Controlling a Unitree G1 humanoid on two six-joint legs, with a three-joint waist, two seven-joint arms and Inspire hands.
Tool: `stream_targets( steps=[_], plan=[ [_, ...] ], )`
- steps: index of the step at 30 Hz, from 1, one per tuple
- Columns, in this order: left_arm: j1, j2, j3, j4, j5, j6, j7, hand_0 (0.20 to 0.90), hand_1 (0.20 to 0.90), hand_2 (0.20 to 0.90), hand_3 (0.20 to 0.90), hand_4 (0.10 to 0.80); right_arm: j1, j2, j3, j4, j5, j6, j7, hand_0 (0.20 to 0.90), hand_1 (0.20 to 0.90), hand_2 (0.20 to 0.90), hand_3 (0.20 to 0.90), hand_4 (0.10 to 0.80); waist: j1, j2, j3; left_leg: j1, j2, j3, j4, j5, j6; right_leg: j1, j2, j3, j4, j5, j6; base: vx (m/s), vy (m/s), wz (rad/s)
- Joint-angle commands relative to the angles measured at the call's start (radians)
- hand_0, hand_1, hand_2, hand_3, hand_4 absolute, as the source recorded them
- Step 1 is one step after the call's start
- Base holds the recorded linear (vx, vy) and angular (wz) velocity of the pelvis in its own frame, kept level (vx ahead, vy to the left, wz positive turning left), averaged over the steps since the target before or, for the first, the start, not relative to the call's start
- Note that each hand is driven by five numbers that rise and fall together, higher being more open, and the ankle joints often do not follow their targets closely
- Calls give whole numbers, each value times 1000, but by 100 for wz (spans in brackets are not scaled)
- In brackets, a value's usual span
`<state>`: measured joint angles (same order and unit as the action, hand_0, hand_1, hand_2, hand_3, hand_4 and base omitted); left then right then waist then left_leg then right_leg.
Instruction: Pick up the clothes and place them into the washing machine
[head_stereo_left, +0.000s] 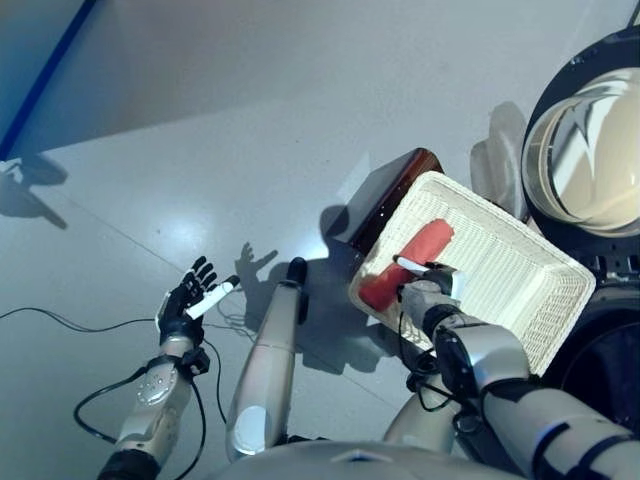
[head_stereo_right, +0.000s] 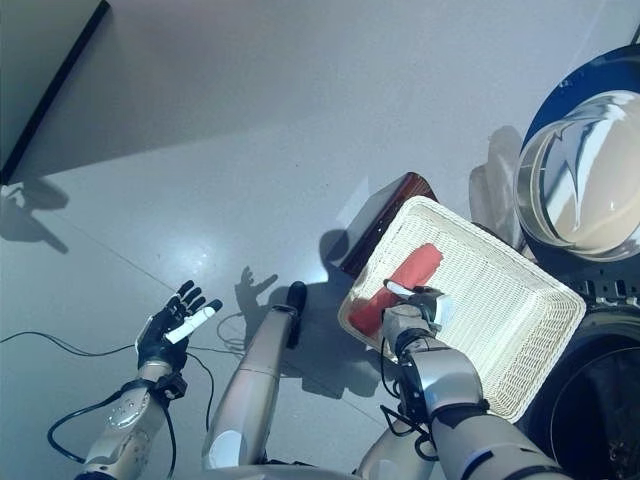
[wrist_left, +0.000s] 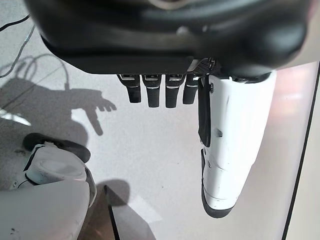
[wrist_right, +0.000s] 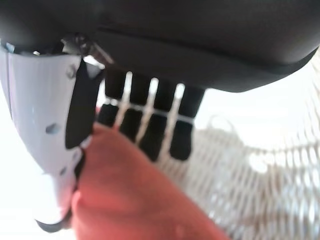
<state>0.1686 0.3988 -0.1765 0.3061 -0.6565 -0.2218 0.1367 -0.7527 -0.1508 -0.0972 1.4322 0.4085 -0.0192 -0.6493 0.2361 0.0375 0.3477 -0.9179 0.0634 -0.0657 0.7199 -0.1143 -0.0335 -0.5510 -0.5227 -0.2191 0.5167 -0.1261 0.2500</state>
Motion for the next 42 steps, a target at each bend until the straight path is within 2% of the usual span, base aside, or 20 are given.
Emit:
stream_targets(
  steps=[1, 5, 6, 12, 13, 14, 15, 16, 17, 18, 19, 20, 23, 30, 32, 37, 39, 42],
  plan=[
    [9, 62, 49, -54, 25, -57, 20, 900, 900, 900, 900, 800, 52, -90, -65, -53, 77, -92, -13, 200, 200, 200, 200, 300, 5, -7, 16, -7, 89, -38, 3, -57, -101, -44, -20, 63, -55, 135, 12, -20, 25, -15],
    [17, 60, 72, -42, 13, -66, 25, 900, 900, 900, 900, 800, 100, -121, -83, -109, 119, -151, -1, 200, 200, 200, 200, 300, -24, -24, 24, 10, 113, -28, 14, -58, -107, -70, -5, 79, -45, 137, 12, -50, 22, -16],
    [17, 60, 76, -40, 10, -68, 25, 900, 900, 900, 900, 800, 108, -128, -89, -119, 129, -160, 5, 200, 200, 200, 200, 300, -30, -27, 33, 3, 111, -28, 11, -27, -104, -78, -7, 79, -56, 168, 12, -114, -22, -33],
    [16, 51, 88, -13, -10, -73, 11, 900, 900, 900, 900, 800, 150, -179, -102, -188, 190, -219, 71, 200, 200, 200, 200, 300, -71, -23, 43, 28, 140, -14, -3, -12, -114, -112, 1, 111, -39, 162, 9, -29, -29, -25],
    [21, 47, 90, 0, -14, -73, 5, 900, 900, 900, 900, 800, 154, -192, -124, -191, 224, -233, 82, 200, 200, 200, 200, 300, -76, -19, 37, 43, 152, -12, 0, -42, -121, -111, 6, 119, -27, 132, 12, 67, -7, -23],
    [24, 42, 92, 9, -19, -70, 3, 900, 900, 900, 900, 800, 158, -204, -137, -202, 247, -245, 86, 200, 200, 200, 200, 300, -83, -15, 37, 46, 156, -7, -3, -41, -122, -119, 8, 128, -26, 131, 12, -30, 17, -24],
    [25, 38, 94, 1, -27, -71, -2, 900, 900, 900, 900, 800, 164, -207, -154, -241, 287, -277, 102, 200, 200, 200, 200, 300, -94, -11, 43, 43, 154, 1, -17, -5, -118, -137, 6, 139, -35, 161, 8, -128, 31, -23],
    [27, 31, 100, 1, -34, -75, -5, 900, 900, 900, 900, 800, 176, -201, -172, -282, 335, -310, 124, 200, 200, 200, 200, 300, -103, -6, 42, 48, 158, 7, -23, -2, -120, -146, 5, 148, -30, 159, 8, -131, 56, -18],
    [28, 11, 103, 16, -48, -74, -16, 900, 900, 900, 900, 800, 196, -211, -250, -317, 457, -377, 163, 200, 200, 200, 200, 300, -126, 12, 40, 53, 162, 10, -24, -5, -121, -165, 4, 172, -11, 149, 8, -18, 44, -16],
    [30, 6, 96, 19, -51, -71, -23, 900, 900, 900, 900, 800, 197, -222, -300, -326, 536, -405, 187, 200, 200, 200, 200, 300, -133, 22, 35, 55, 162, 12, -23, -7, -121, -172, 3, 185, 2, 138, 7, -9, 44, -17],
    [29, 7, 93, 20, -51, -72, -23, 900, 900, 900, 900, 800, 199, -226, -302, -321, 543, -407, 195, 200, 200, 200, 200, 300, -129, 22, 34, 55, 162, 13, -22, -8, -122, -175, 3, 188, 5, 136, 7, 14, 21, -19],
    [33, 1, 83, 25, -59, -66, -38, 900, 900, 900, 900, 800, 195, -242, -351, -319, 630, -439, 221, 200, 200, 200, 200, 300, -138, 40, 26, 58, 161, 13, -15, -12, -121, -181, -2, 202, 21, 126, 6, 19, 18, -20],
    [45, -12, 65, 29, -79, -55, -60, 900, 900, 900, 900, 800, 193, -270, -439, -345, 781, -498, 265, 200, 200, 200, 200, 300, -157, 65, 17, 69, 159, 23, -9, -23, -124, -192, -1, 223, 37, 113, 4, 15, 45, -7],
    [60, -22, 30, 18, -117, -54, -84, 900, 900, 900, 900, 800, 147, -336, -521, -370, 924, -581, 282, 200, 200, 200, 200, 300, -180, 96, 12, 83, 168, 54, -28, -23, -129, -224, 6, 254, 34, 112, 8, -2, 8, -13],
    [74, -4, 8, 5, -124, -49, -98, 900, 900, 900, 900, 800, 117, -433, -551, -348, 933, -594, 252, 200, 200, 200, 200, 300, -188, 110, 1, 81, 168, 57, -34, -22, -132, -236, 4, 264, 43, 108, 8, 12, -1, -8],
    [92, -5, -4, 5, -129, -46, -105, 900, 900, 900, 900, 800, 77, -563, -553, -298, 920, -581, 214, 200, 200, 200, 200, 300, -192, 131, -15, 84, 170, 65, -41, -24, -136, -256, 7, 282, 52, 106, 9, 6, 5, -5],
    [95, -6, -7, 20, -128, -52, -107, 900, 900, 900, 900, 800, 56, -665, -541, -261, 896, -563, 192, 200, 200, 200, 200, 300, -195, 140, -26, 88, 171, 73, -48, -24, -138, -261, 8, 289, 48, 106, 11, 17, 10, -5],
    [99, -4, -16, 10, -125, -53, -113, 900, 900, 900, 900, 800, 46, -731, -544, -234, 888, -554, 181, 200, 200, 200, 200, 300, -196, 151, -30, 89, 173, 76, -48, -26, -139, -266, 10, 295, 48, 105, 11, 0, 0, 0]
  ],
)
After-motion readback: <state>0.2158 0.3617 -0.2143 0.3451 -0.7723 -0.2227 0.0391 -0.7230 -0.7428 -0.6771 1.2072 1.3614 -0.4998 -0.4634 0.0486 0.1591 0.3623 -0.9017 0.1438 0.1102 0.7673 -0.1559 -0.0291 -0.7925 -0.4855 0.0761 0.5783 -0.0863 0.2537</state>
